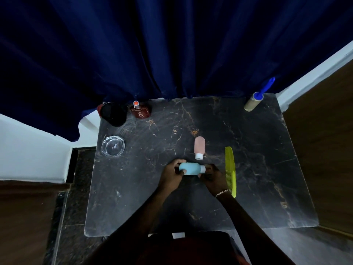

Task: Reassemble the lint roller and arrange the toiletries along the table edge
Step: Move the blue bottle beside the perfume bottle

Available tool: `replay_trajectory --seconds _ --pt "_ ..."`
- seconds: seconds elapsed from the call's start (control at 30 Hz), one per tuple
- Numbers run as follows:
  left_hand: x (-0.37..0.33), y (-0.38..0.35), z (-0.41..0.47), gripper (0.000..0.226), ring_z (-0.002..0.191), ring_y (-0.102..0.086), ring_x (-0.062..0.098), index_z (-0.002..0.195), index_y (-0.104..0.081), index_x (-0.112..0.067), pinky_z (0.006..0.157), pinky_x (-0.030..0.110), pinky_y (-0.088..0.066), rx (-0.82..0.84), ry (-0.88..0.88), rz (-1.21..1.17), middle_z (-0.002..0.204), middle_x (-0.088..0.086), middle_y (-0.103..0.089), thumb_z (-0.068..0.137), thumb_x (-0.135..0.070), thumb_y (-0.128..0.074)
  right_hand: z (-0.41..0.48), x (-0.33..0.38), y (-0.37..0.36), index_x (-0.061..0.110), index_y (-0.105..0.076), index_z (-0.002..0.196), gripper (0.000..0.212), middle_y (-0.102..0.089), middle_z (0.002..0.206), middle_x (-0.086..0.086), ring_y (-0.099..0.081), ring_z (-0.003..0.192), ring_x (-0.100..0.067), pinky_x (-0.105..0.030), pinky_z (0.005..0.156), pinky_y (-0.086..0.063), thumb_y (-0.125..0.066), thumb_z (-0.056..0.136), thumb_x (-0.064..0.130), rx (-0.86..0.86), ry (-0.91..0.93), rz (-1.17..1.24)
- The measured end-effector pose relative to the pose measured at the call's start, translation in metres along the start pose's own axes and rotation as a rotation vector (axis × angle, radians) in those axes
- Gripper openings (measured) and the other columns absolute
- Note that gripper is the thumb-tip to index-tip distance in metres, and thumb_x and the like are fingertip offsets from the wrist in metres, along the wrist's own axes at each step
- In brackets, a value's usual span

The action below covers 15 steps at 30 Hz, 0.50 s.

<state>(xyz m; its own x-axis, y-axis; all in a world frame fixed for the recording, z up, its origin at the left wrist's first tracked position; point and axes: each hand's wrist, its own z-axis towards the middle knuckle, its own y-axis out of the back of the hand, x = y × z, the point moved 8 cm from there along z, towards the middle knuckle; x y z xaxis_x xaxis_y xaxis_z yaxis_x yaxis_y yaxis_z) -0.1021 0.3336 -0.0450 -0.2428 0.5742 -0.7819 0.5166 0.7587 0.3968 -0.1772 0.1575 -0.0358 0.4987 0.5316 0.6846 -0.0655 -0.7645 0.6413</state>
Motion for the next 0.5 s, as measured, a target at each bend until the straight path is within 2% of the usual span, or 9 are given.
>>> replay_trajectory --seconds 0.13,0.23,0.33,0.4,0.5 --pt "-0.008 0.032 -0.002 0.042 0.123 -0.064 0.020 0.129 -0.069 -0.015 0.111 0.042 -0.051 -0.036 -0.111 -0.009 0.133 0.003 -0.069 0.091 0.002 -0.065 -0.001 0.026 -0.021 0.006 -0.064 0.124 0.049 -0.069 0.120 -0.009 -0.065 0.109 -0.023 -0.017 0.089 -0.043 -0.080 0.079 0.017 0.072 0.068 -0.038" --pt "-0.015 0.057 -0.004 0.040 0.122 -0.065 0.023 0.127 -0.071 -0.013 0.110 0.044 -0.051 -0.058 -0.193 -0.022 0.130 0.006 -0.070 0.092 0.005 -0.062 0.003 0.048 -0.041 0.006 -0.067 0.120 0.043 -0.069 0.115 -0.010 -0.065 0.105 -0.023 -0.006 0.082 -0.035 -0.079 0.079 0.015 0.122 0.093 -0.040" --pt "-0.023 0.084 -0.009 0.042 0.119 -0.064 0.022 0.126 -0.072 -0.013 0.107 0.039 -0.051 -0.099 -0.293 0.048 0.127 0.007 -0.068 0.091 0.005 -0.060 0.010 0.074 -0.058 0.012 -0.069 0.117 0.039 -0.070 0.111 -0.007 -0.065 0.102 -0.021 -0.015 0.081 -0.041 -0.077 0.081 0.022 0.144 0.147 -0.109" --pt "-0.027 0.099 -0.012 0.043 0.117 -0.063 0.023 0.128 -0.071 -0.015 0.105 0.035 -0.051 -0.125 -0.360 0.111 0.125 0.008 -0.066 0.090 0.003 -0.060 0.016 0.090 -0.066 0.017 -0.067 0.119 0.041 -0.067 0.114 -0.004 -0.064 0.103 -0.020 -0.023 0.086 -0.046 -0.075 0.081 0.028 0.135 0.162 -0.155" --pt "-0.021 0.122 -0.013 0.042 0.118 -0.062 0.019 0.131 -0.068 -0.017 0.105 0.033 -0.051 -0.159 -0.355 0.111 0.127 0.003 -0.065 0.092 -0.003 -0.060 0.023 0.119 -0.084 0.020 -0.062 0.125 0.051 -0.064 0.122 -0.002 -0.063 0.110 -0.022 -0.035 0.095 -0.050 -0.075 0.078 0.034 0.167 0.194 -0.235"
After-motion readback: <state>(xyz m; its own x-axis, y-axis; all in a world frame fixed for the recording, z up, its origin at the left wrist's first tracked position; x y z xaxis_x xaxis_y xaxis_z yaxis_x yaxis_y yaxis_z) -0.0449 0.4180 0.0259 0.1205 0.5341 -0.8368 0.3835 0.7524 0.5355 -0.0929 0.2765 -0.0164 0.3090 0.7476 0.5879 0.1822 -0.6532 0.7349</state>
